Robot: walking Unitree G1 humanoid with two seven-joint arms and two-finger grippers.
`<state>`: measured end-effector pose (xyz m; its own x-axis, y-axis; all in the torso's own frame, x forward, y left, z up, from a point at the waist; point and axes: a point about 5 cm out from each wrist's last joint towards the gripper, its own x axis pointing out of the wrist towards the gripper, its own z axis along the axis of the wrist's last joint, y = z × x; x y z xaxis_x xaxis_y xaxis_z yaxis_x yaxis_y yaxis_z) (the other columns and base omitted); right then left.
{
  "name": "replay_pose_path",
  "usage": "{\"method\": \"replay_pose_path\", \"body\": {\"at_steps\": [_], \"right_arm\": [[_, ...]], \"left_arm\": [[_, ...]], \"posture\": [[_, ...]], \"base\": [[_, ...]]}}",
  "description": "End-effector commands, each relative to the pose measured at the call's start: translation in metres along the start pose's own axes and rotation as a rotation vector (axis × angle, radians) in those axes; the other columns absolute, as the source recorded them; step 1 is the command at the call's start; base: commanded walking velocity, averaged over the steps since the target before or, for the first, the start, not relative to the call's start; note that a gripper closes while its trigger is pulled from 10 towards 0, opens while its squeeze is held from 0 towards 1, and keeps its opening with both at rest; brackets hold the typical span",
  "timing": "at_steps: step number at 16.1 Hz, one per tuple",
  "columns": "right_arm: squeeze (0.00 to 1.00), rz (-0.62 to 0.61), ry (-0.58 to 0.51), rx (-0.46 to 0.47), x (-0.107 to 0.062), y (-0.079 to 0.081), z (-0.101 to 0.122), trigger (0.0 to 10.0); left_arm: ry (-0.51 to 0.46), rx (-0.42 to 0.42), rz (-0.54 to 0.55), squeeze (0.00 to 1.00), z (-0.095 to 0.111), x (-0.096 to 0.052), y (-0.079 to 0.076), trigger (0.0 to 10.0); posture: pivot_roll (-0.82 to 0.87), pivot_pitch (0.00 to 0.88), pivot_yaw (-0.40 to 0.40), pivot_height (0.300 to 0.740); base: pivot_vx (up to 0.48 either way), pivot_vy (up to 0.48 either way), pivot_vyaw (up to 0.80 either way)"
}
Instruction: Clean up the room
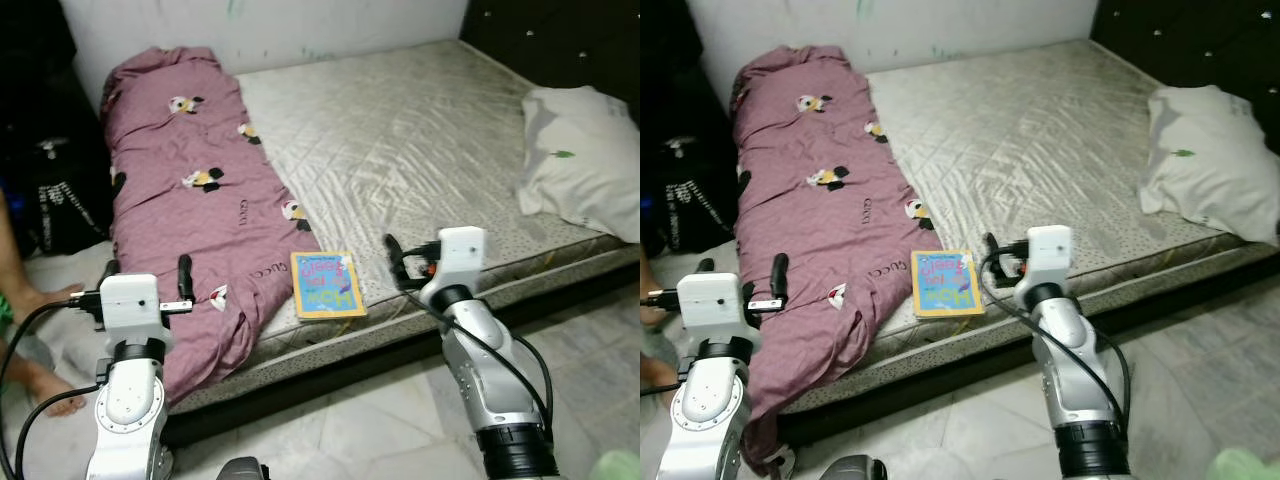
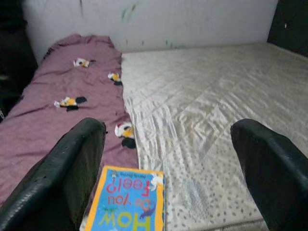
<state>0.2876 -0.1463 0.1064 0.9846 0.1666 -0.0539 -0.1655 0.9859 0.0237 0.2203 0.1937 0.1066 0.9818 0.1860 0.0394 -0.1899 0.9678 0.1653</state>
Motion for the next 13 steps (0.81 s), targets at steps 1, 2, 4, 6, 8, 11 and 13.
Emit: {"method": "replay_pose_path", "body": {"at_steps": [1, 2, 4, 6, 8, 11, 13], "right_arm": [[0.0, -0.001, -0.01, 0.017, -0.0007, -0.0002, 0.0057, 10.0], [0.0, 0.0, 0.004, 0.035, 0.0, 0.0, 0.0045, 10.0], [0.0, 0.051, -0.008, 0.027, -0.0009, 0.004, 0.0056, 10.0], [0.0, 0.06, -0.007, 0.031, -0.0002, 0.0042, 0.0051, 10.0], [0.0, 0.061, -0.008, 0.031, 0.0009, 0.0038, 0.0062, 10.0], [0.0, 0.076, -0.005, 0.024, 0.0008, 0.0037, 0.0067, 10.0], [0.0, 0.08, -0.005, 0.019, 0.0007, 0.0036, 0.0063, 10.0]], "left_arm": [[-0.012, -0.002, 0.007, 0.0, 0.0026, -0.0003, 0.003, 10.0], [-0.011, -0.004, 0.007, 0.0, 0.0028, 0.0006, 0.0026, 10.0], [-0.014, -0.004, 0.006, 0.0, 0.0032, 0.0013, 0.0029, 10.0], [-0.011, -0.008, -0.002, 0.0, 0.0024, 0.001, 0.0038, 10.0], [-0.011, -0.011, -0.004, 0.0, 0.0026, 0.001, 0.0031, 10.0], [-0.014, -0.015, -0.006, 0.0, 0.0035, 0.001, 0.0017, 10.0], [-0.016, -0.021, -0.005, 0.0, 0.0045, 0.0016, 0.001, 10.0]], "posture": [[-0.03, 0.0, -0.017, 0.74], [-0.04, 0.0, -0.019, 0.74], [-0.03, 0.0, -0.02, 0.74], [-0.03, 0.0, -0.022, 0.74], [-0.03, 0.0, -0.022, 0.74], [-0.03, 0.0, -0.023, 0.74], [-0.03, 0.0, -0.023, 0.74]], "base": [[0.296, 0.0, 0.0], [0.304, 0.0, 0.0], [0.306, 0.0, 0.0], [0.321, 0.0, 0.0], [0.33, 0.0, 0.0], [0.331, 0.0, 0.0], [0.317, 0.0, 0.0]]}}
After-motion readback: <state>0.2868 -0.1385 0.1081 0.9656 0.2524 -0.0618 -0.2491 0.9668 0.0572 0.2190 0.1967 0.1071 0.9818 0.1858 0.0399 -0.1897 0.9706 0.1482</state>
